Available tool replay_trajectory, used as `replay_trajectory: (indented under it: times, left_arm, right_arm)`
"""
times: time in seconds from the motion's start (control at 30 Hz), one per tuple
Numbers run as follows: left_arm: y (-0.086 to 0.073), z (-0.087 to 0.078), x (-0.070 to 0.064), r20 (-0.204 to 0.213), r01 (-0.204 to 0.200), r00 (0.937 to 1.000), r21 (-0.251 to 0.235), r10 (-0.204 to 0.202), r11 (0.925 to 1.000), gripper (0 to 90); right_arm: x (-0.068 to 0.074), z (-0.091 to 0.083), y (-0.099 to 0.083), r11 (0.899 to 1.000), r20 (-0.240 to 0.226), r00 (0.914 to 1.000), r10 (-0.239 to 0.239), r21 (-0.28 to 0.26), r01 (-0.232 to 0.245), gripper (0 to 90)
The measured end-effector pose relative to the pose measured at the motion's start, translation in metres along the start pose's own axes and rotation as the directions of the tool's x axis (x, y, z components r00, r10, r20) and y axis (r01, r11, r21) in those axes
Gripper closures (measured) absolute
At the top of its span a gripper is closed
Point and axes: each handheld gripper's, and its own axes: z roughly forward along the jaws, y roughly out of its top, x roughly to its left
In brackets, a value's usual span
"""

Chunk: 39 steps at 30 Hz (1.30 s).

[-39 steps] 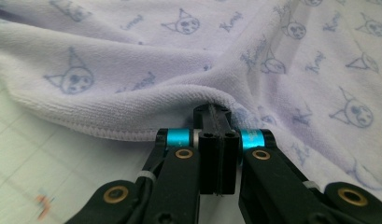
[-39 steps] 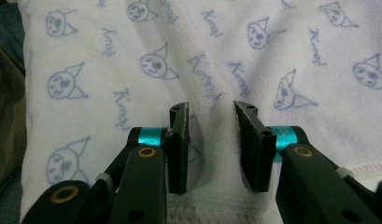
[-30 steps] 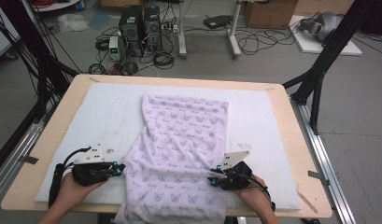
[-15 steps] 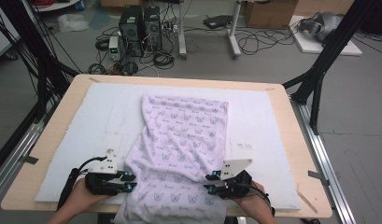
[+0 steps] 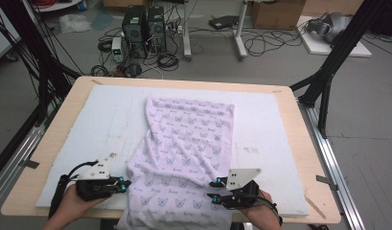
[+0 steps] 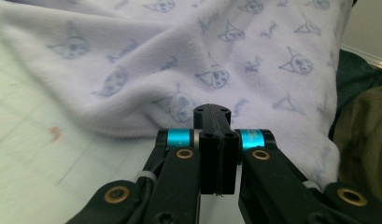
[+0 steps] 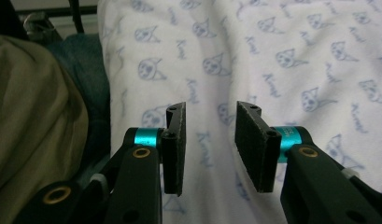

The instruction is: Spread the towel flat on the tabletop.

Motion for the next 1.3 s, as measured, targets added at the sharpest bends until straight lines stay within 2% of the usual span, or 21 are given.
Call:
replay_trajectory:
  times: [0.1,0.17,0.2,0.33,0.43,0.5,0.53,0.57,0.6,0.63,0.7,0.77,0.97,1.07,1.17,1.2,1.23,1.3]
  left_arm:
    - [-0.005,-0.014,-0.001,-0.019,0.014,0.9997,-0.019,-0.015,0.9997,89.8]
    - [-0.008,-0.014,-0.001,-0.011,0.020,0.9997,-0.016,-0.020,0.9997,88.7]
    - [-0.009,-0.012,-0.002,-0.001,0.022,0.9998,-0.015,-0.022,0.9997,83.0]
    - [-0.006,0.011,-0.004,0.054,0.006,0.9985,0.019,-0.008,0.9998,69.9]
    - [-0.001,0.031,-0.003,0.084,-0.004,0.9964,0.057,-0.001,0.9984,63.7]
    - [0.002,0.036,0.000,0.085,-0.004,0.9964,0.046,0.000,0.9990,67.0]
    - [0.003,0.037,0.000,0.064,-0.015,0.9979,0.050,0.012,0.9986,73.4]
    - [0.004,0.037,0.001,0.060,-0.016,0.9981,0.052,0.013,0.9985,82.1]
    - [0.004,0.038,0.002,0.061,-0.002,0.9982,0.051,-0.001,0.9987,86.0]
    - [0.004,0.037,0.001,0.055,0.001,0.9985,0.057,-0.004,0.9984,87.7]
    - [0.006,0.035,-0.003,0.022,-0.014,0.9997,0.063,0.013,0.9979,88.4]
    - [0.006,0.028,-0.004,0.008,-0.008,0.9999,0.044,0.008,0.9990,88.6]
    - [0.008,-0.002,-0.003,-0.018,-0.001,0.9998,0.001,0.001,1.0000,88.6]
    - [0.006,-0.014,-0.008,-0.014,-0.004,0.9999,-0.009,0.004,0.9999,88.6]
    - [0.002,-0.019,-0.012,-0.021,-0.017,0.9996,-0.009,0.017,0.9998,89.3]
    - [0.000,-0.019,-0.012,-0.033,-0.003,0.9994,-0.009,0.003,1.0000,83.6]
    - [-0.002,-0.019,-0.011,-0.031,0.018,0.9994,0.000,-0.017,0.9998,73.1]
    - [-0.007,-0.015,-0.011,-0.016,0.019,0.9997,0.018,-0.019,0.9997,71.9]
  right_arm:
    - [0.003,0.003,0.000,1.000,-0.015,0.9998,-0.016,0.011,0.016,63.9]
    - [0.005,0.006,0.001,1.000,-0.034,0.9992,-0.023,0.020,0.024,64.2]
    - [0.005,0.009,0.001,0.999,-0.043,0.9987,-0.028,0.028,0.029,64.4]
    - [0.006,0.017,0.000,0.998,-0.071,0.9970,-0.030,0.055,0.034,64.8]
    - [0.004,0.025,-0.003,0.996,-0.084,0.9961,-0.026,0.086,0.033,65.1]
    - [0.002,0.031,-0.007,0.993,-0.086,0.9961,-0.019,0.111,0.029,66.9]
    - [0.000,0.032,-0.008,0.995,-0.099,0.9950,0.003,0.095,0.007,69.0]
    - [-0.002,0.033,-0.008,0.996,-0.103,0.9946,0.010,0.089,-0.001,72.4]
    - [-0.003,0.033,-0.008,0.996,-0.108,0.9941,0.009,0.087,0.000,75.7]
    - [-0.003,0.034,-0.006,0.996,-0.122,0.9925,0.008,0.088,0.003,83.8]
    - [-0.002,0.036,-0.003,0.994,-0.120,0.9926,-0.018,0.102,0.031,87.3]
    - [-0.001,0.035,-0.001,0.993,-0.115,0.9931,-0.023,0.114,0.036,88.0]
    - [-0.001,0.031,-0.003,0.994,-0.103,0.9945,-0.020,0.106,0.031,88.3]
    - [0.001,0.028,-0.002,0.995,-0.120,0.9927,-0.011,0.095,0.023,88.3]
    - [0.005,0.023,-0.001,0.995,-0.117,0.9927,-0.028,0.096,0.040,88.3]
    - [0.005,0.019,0.000,0.995,-0.107,0.9938,-0.030,0.095,0.040,88.3]
    - [0.004,0.015,0.000,0.995,-0.094,0.9951,-0.029,0.090,0.037,88.3]
    - [0.001,0.007,-0.002,0.997,-0.076,0.9970,-0.014,0.075,0.020,88.4]
